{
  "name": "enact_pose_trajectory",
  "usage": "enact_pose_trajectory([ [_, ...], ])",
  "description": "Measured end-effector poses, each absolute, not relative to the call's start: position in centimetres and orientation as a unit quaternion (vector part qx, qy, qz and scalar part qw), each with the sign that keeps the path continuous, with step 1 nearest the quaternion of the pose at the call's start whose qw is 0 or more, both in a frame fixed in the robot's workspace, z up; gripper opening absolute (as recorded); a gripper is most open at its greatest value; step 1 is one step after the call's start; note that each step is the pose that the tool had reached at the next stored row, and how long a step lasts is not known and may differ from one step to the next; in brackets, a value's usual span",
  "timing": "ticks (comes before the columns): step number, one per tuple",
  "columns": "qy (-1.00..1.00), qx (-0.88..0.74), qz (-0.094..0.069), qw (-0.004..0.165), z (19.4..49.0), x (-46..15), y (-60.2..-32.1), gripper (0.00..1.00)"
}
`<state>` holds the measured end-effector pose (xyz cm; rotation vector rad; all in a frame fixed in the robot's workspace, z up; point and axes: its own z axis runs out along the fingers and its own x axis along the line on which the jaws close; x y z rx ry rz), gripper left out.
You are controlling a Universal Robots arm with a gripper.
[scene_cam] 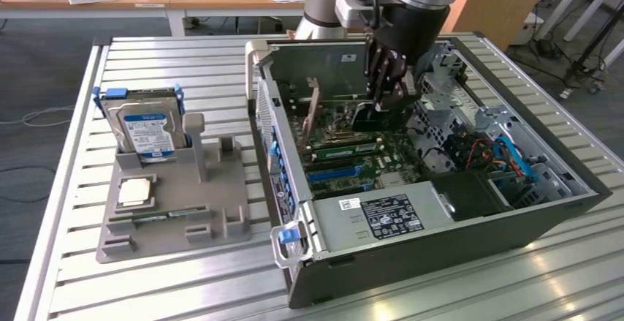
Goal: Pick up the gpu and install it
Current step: 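Pick up the gpu and move the gpu toward the slot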
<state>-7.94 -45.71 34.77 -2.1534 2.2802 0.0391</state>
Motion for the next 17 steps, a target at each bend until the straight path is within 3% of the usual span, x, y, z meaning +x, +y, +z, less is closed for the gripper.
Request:
enact_pose_trajectory([
  [17, 0.727, -0.687, 0.012, 0.003, 31.9, -7.9, -45.7, 0.27],
])
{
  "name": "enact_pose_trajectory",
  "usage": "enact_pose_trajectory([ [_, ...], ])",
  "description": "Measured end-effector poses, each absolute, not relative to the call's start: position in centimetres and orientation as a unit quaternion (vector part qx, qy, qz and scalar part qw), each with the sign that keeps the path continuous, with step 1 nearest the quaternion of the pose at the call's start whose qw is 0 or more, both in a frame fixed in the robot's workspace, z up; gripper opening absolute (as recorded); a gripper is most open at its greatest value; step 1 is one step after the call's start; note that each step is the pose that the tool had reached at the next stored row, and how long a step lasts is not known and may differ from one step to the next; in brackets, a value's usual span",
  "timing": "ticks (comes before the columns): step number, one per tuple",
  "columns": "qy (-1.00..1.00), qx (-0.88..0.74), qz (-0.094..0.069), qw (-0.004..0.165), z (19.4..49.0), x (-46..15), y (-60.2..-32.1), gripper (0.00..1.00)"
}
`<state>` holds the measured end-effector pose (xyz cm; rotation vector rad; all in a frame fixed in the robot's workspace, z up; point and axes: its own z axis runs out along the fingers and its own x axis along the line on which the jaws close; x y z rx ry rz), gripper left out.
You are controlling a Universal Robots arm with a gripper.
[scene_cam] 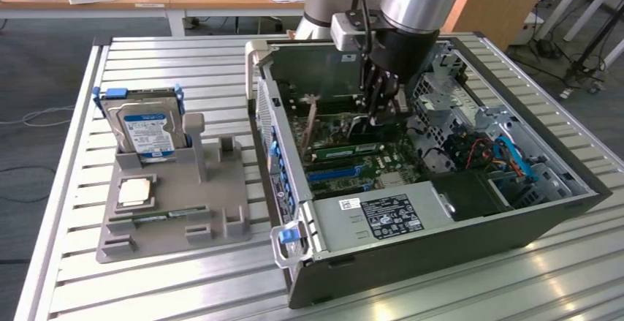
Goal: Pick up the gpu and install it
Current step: 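Pick up the gpu and move the gpu toward the slot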
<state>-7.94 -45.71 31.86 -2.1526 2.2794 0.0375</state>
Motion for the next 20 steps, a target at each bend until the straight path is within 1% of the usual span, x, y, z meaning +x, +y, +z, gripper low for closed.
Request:
enact_pose_trajectory([
  [20, 0.723, -0.691, 0.011, 0.004, 30.5, -8.0, -46.0, 0.27],
])
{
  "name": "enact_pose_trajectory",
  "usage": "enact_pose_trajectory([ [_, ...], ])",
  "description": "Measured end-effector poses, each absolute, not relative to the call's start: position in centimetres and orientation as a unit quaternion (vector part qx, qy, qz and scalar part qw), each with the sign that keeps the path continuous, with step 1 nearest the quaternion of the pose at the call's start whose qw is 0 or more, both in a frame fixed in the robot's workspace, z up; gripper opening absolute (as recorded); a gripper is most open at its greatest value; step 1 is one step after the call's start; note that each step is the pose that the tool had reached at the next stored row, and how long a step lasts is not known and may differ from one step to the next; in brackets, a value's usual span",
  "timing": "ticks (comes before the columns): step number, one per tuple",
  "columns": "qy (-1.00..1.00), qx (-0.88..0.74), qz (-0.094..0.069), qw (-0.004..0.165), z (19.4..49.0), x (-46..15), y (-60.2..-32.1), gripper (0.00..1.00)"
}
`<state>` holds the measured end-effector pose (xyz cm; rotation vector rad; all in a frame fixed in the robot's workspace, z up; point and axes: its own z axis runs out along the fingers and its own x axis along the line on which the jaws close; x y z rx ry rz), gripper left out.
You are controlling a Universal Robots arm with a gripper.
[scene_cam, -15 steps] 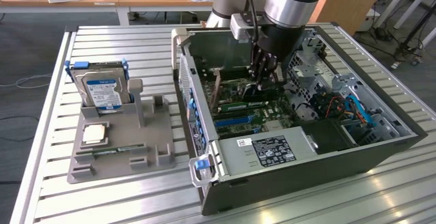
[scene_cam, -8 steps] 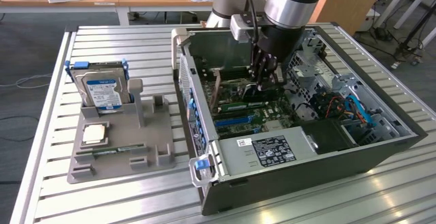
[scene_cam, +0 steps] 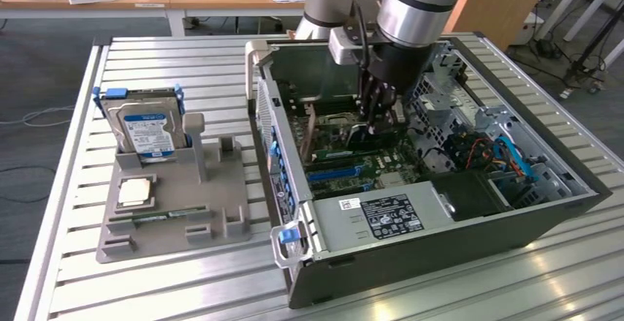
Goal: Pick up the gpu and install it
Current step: 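Pick up the gpu and move the gpu toward the slot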
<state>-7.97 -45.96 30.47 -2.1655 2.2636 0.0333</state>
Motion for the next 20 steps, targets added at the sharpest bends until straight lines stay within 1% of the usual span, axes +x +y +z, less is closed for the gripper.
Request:
enact_pose_trajectory([
  [13, 0.714, -0.700, 0.010, 0.005, 29.0, -8.1, -46.1, 0.27],
  [20, 0.711, -0.703, 0.010, 0.004, 28.7, -8.1, -46.1, 0.27],
])
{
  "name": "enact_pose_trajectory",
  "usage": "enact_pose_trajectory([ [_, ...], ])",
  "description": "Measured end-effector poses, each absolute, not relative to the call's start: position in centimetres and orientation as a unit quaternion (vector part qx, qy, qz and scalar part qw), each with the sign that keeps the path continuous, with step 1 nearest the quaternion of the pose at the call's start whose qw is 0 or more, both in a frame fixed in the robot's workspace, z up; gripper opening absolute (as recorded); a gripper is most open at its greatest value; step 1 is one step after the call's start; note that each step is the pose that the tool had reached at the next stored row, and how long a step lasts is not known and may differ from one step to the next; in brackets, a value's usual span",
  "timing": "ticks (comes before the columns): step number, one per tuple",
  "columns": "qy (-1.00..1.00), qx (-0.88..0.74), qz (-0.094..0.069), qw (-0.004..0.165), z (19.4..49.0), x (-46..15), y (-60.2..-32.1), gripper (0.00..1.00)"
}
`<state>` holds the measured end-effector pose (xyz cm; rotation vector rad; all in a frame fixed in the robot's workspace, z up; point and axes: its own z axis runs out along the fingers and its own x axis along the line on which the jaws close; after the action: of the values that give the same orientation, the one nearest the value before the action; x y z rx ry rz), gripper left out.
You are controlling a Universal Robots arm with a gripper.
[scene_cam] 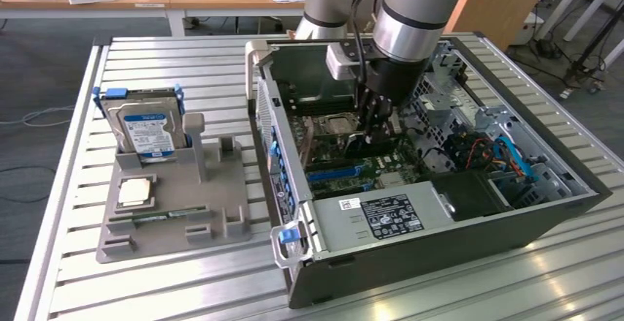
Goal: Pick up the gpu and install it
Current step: 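Pick up the gpu and move the gpu toward the slot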
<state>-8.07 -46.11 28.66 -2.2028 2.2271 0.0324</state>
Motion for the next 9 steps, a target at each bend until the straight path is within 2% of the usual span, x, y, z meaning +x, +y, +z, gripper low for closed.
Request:
enact_pose_trajectory([
  [9, 0.711, -0.703, 0.010, 0.005, 28.53, -8.31, -46.11, 0.27],
])
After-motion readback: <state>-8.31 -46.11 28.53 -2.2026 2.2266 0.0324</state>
